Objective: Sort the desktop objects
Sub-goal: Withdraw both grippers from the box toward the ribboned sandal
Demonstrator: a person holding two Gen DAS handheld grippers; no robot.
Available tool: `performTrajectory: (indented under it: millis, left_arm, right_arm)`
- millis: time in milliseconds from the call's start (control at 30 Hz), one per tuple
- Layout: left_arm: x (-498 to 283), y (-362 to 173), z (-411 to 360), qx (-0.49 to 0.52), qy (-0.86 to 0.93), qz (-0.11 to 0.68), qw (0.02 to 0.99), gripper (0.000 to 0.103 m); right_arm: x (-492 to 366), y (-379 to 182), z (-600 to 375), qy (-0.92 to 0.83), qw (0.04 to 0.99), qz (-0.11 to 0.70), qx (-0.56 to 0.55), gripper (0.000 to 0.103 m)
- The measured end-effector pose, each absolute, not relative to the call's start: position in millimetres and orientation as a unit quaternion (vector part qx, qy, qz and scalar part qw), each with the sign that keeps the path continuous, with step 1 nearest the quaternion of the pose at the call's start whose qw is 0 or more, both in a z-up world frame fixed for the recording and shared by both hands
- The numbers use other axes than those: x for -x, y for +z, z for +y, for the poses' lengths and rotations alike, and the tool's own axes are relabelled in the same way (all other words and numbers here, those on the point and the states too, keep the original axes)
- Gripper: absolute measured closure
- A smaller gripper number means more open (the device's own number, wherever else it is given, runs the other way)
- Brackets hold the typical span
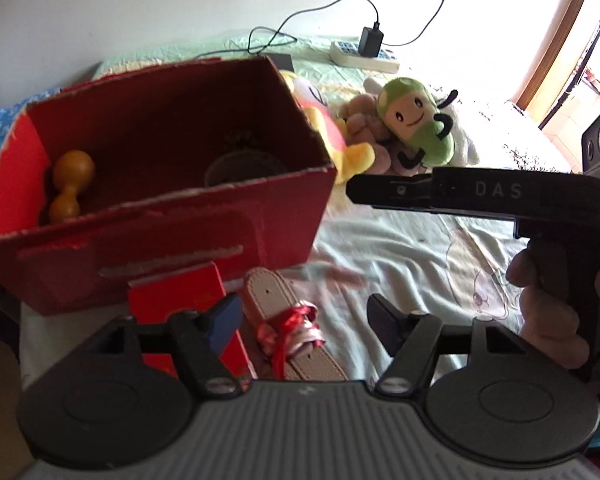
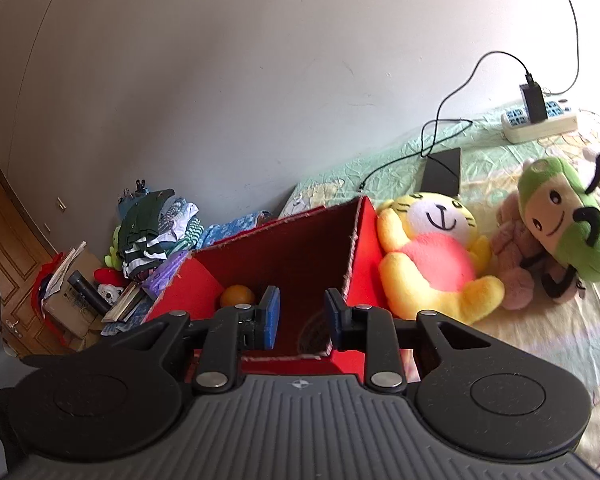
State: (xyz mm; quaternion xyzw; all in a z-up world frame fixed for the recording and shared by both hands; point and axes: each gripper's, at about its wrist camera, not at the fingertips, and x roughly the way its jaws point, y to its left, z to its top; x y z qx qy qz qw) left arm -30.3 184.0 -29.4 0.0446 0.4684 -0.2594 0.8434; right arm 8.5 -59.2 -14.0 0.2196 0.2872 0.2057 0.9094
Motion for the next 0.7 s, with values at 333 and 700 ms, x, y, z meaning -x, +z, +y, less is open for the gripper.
performTrajectory:
  millis: [333,700]
  left_arm:
    - [42.4,-69.4,149.4,-0.067,-0.215,0.504,0.834,0.032]
    - [39.7,-104.1,146.4,-0.078,-0.179,0.550,0.812,0.032]
  right_arm:
    - [-1.2,-79.4,-86.0,0.245,0.826,0.421,-0.282,0.074]
    - [-9.8,-107.7,-87.0,0.287,0.768,0.480,-0.311,0.073]
